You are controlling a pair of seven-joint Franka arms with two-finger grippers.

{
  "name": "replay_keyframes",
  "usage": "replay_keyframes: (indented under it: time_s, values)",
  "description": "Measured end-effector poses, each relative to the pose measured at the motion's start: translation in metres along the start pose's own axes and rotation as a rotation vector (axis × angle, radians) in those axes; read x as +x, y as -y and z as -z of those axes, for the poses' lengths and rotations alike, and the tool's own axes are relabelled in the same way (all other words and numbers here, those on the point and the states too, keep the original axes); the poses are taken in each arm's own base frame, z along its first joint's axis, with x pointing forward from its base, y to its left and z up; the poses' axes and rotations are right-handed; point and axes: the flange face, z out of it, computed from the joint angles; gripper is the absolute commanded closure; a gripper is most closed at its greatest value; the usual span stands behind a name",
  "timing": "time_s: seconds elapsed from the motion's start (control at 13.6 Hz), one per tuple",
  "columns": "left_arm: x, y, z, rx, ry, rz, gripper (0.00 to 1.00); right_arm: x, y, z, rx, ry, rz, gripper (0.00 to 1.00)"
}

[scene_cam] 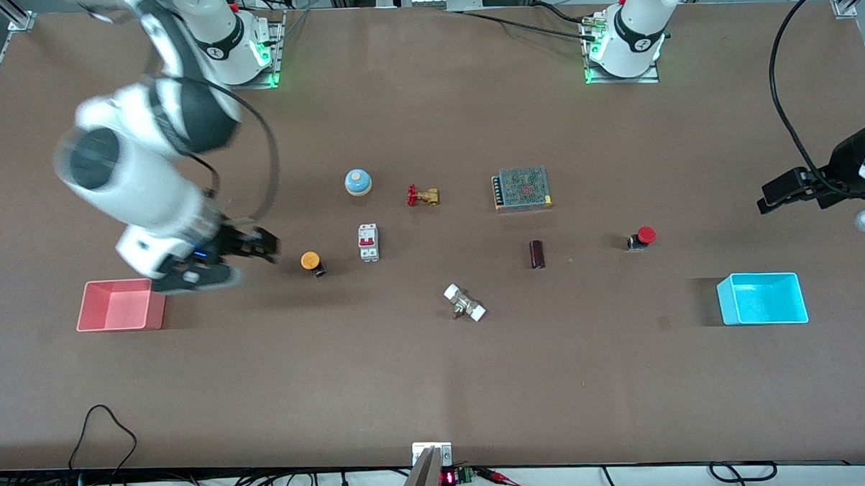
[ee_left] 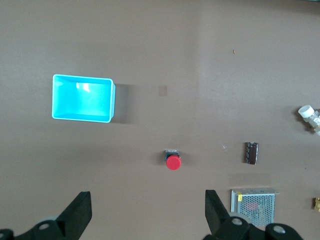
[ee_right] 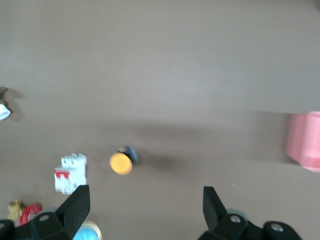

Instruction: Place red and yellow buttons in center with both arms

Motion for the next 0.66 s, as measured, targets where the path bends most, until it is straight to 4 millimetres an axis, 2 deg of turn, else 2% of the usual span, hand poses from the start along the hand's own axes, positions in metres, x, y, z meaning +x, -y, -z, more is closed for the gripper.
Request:
replay_keyframes:
  time_s: [0.15, 0.22, 0.3, 0.44, 0.66]
  values:
    - [-0.003, 0.000, 0.004, 0.002, 0.002, -0.007, 0.00, -0.019, -0.060, 0.067, -0.024, -0.027, -0.067, 0.00]
    - [-0.003, 0.000, 0.004, 0.002, 0.003, -0.007, 0.00, -0.029, -0.082, 0.090, -0.032, -0.049, -0.094, 0.00]
    - [-0.004, 0.000, 0.004, 0.002, 0.005, -0.007, 0.00, -0.038, -0.095, 0.106, -0.035, -0.053, -0.115, 0.00]
    - [-0.005, 0.000, 0.005, 0.002, 0.010, -0.008, 0.00, -0.056, -0.101, 0.118, -0.038, -0.007, -0.132, 0.00]
    - [-0.007, -0.001, 0.007, 0.003, 0.011, -0.009, 0.00, -0.061, -0.100, 0.113, -0.039, 0.024, -0.136, 0.00]
